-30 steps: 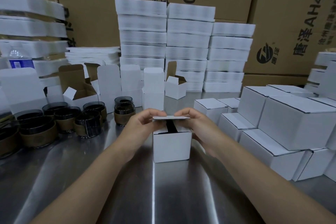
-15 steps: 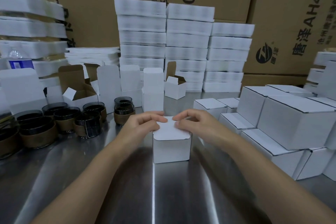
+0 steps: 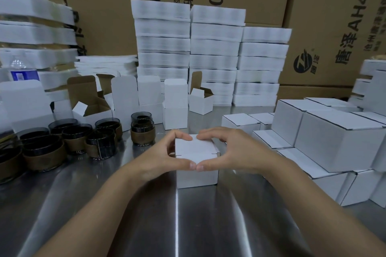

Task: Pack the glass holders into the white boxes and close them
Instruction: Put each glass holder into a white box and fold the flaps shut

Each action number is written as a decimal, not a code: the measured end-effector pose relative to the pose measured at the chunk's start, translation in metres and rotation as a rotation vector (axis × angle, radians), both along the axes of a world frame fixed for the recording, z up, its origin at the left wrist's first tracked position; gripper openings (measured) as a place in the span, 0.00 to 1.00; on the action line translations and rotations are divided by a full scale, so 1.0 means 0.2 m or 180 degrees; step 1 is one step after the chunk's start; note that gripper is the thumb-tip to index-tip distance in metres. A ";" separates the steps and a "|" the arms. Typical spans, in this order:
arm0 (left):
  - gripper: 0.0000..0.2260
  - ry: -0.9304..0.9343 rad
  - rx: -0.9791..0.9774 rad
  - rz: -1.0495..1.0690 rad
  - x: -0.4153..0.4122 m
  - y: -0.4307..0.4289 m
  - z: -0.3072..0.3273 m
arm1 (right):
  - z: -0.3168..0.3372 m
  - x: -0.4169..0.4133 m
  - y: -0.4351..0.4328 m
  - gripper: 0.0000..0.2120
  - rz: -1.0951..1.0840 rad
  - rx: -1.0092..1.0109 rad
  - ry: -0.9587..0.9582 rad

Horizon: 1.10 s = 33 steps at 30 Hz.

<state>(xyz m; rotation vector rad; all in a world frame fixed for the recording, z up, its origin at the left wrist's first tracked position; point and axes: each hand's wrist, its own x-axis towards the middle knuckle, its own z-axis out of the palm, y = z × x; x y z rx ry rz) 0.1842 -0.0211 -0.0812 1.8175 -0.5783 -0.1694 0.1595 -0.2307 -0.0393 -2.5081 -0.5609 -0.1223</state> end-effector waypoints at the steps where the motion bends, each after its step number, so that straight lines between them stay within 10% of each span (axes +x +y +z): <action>1: 0.25 -0.0018 -0.0030 -0.0009 0.00 0.00 0.00 | -0.01 0.00 0.01 0.35 -0.0003 -0.0033 -0.0073; 12: 0.25 0.0014 -0.0207 -0.0044 0.01 0.01 -0.01 | -0.03 0.00 0.02 0.28 -0.0021 0.0108 -0.0243; 20: 0.54 0.0195 0.0373 -0.0117 0.05 0.01 -0.05 | 0.02 -0.03 0.00 0.17 -0.0097 0.0440 -0.0184; 33: 0.56 0.0247 0.0473 0.0028 0.05 0.00 -0.05 | 0.06 -0.08 0.07 0.17 0.0476 0.0431 -0.0425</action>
